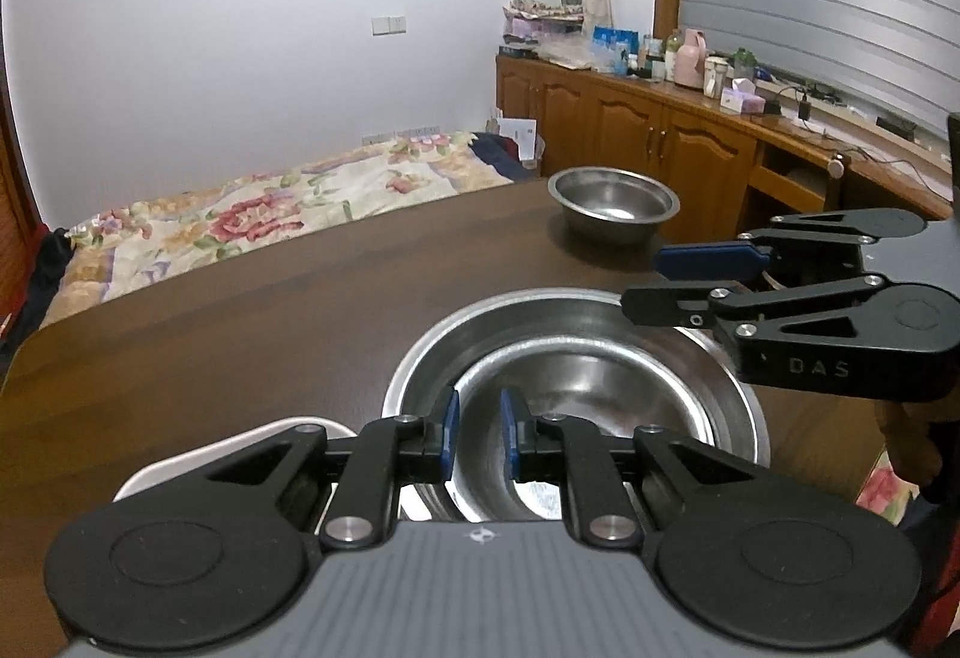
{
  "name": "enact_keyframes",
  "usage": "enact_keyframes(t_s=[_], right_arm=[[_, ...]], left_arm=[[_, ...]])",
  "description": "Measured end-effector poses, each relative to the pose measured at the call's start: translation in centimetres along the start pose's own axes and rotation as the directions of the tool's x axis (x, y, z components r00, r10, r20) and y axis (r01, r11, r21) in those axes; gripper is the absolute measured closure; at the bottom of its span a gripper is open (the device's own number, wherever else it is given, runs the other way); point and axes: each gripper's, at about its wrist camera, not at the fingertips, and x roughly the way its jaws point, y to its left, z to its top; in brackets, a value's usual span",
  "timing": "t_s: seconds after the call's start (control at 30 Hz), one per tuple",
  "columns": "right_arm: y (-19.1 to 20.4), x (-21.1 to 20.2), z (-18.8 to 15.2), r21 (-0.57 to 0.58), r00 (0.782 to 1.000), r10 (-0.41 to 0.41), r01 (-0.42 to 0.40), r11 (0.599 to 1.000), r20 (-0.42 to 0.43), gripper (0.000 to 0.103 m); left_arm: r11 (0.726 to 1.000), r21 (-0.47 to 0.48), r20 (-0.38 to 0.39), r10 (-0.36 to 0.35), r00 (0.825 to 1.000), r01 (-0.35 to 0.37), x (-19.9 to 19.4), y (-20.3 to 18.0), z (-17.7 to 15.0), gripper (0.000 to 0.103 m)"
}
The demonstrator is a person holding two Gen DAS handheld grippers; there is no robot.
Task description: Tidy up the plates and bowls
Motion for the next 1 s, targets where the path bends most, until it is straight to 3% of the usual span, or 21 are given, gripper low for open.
enact_keyframes(t_s=[0.13,0.27,0.33,0.5,0.6,0.7,0.73,0.77,0.83,1.0], right_arm=[[-0.3,-0.6,0.4,0.012,1.0,-0.008,0.008,1.0,0.019,0.064],[-1.1,-1.2,0.7,0.027,0.999,-0.018,0.017,1.0,0.037,0.064],[-1.5,-1.6,0.8,0.033,0.999,-0.027,0.026,0.999,0.046,0.062],[-2.8,-2.3,1.2,0.049,0.996,-0.068,0.065,0.997,0.064,0.058],[-3.7,-2.6,1.5,0.064,0.992,-0.106,0.101,0.993,0.072,0.047],[-4.4,-2.9,1.9,0.075,0.987,-0.133,0.126,0.989,0.088,0.043],[-4.7,-3.0,2.0,0.081,0.984,-0.147,0.139,0.987,0.099,0.036],[-5.0,-3.2,2.1,0.086,0.98,-0.163,0.154,0.984,0.111,0.031],[-5.5,-3.4,2.2,0.093,0.973,-0.189,0.178,0.98,0.132,0.012],[-6.8,-3.7,2.5,0.111,0.959,-0.238,0.223,0.968,0.151,0.0]], left_arm=[[1.0,-0.002,0.024,0.001,1.0,-0.001,-0.3,-0.3,0.6,0.069],[1.0,0.012,0.048,0.008,0.999,-0.009,-0.5,-0.7,1.2,0.06],[1.0,0.008,0.065,0.006,0.998,-0.007,-0.5,-0.8,1.6,0.049],[1.0,0.005,0.102,-0.003,0.995,0.003,-0.7,-1.2,2.9,0.037],[1.0,0.016,0.132,-0.001,0.991,-0.001,-0.9,-1.7,4.1,0.026],[1.0,0.022,0.153,-0.005,0.988,0.001,-0.8,-2.1,5.2,0.016],[1.0,0.023,0.161,0.0,0.987,-0.004,-0.7,-2.2,5.6,0.013],[1.0,0.022,0.168,0.006,0.986,-0.01,-0.6,-2.3,6.0,0.012],[1.0,0.017,0.182,0.007,0.983,-0.01,-0.5,-2.4,6.7,0.01],[1.0,0.012,0.206,-0.007,0.979,0.004,-0.2,-2.5,8.0,0.007]])
